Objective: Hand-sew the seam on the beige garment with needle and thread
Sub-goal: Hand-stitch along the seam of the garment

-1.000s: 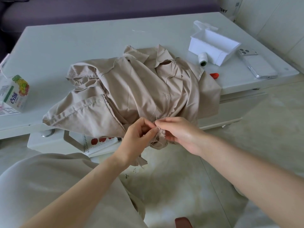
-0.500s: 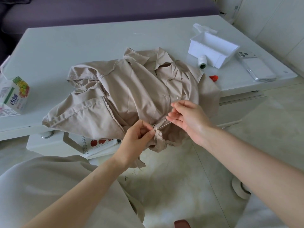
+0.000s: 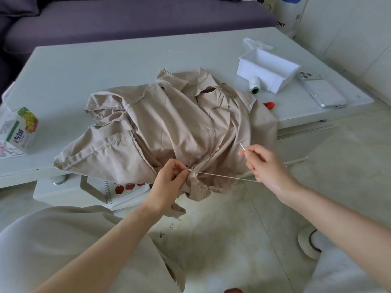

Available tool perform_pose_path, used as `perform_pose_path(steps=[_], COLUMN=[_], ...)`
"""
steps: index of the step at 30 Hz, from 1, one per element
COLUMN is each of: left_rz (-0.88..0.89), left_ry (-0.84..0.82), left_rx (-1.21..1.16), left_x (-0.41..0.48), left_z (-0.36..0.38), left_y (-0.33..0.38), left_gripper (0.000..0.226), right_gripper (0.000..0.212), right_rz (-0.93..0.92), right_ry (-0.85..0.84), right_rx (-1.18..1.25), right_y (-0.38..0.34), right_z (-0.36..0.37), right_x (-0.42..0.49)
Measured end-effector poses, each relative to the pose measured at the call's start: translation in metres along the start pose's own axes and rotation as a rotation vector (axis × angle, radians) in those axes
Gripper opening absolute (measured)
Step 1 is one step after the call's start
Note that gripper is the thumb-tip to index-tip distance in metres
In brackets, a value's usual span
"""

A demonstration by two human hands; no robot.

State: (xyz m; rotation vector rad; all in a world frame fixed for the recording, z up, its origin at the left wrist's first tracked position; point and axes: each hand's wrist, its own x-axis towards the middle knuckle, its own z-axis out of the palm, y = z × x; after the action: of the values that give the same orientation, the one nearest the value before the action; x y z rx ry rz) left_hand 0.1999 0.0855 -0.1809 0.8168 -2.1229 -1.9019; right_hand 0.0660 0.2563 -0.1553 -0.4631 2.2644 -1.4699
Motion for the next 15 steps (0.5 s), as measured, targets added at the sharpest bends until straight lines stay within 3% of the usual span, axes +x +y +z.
perform_pose_path(steps=[8,15], left_rz=[0.025,0.068], left_ry=[-0.035,0.029], left_rx=[0.027,-0.224], left_x=[-0.002,0.017], left_z=[0.004,-0.019], left_y=[0.003,0.039], left_gripper=[0.009,0.016], right_gripper=[0.02,0.022], right_rz=[-0.072,-0.178], right_ry=[-0.241,-0.131], right_rx=[-0.589,-0.399], right_y=[0.008,-0.034], right_z=[0.001,0.007], right_x=[-0.014,0.015])
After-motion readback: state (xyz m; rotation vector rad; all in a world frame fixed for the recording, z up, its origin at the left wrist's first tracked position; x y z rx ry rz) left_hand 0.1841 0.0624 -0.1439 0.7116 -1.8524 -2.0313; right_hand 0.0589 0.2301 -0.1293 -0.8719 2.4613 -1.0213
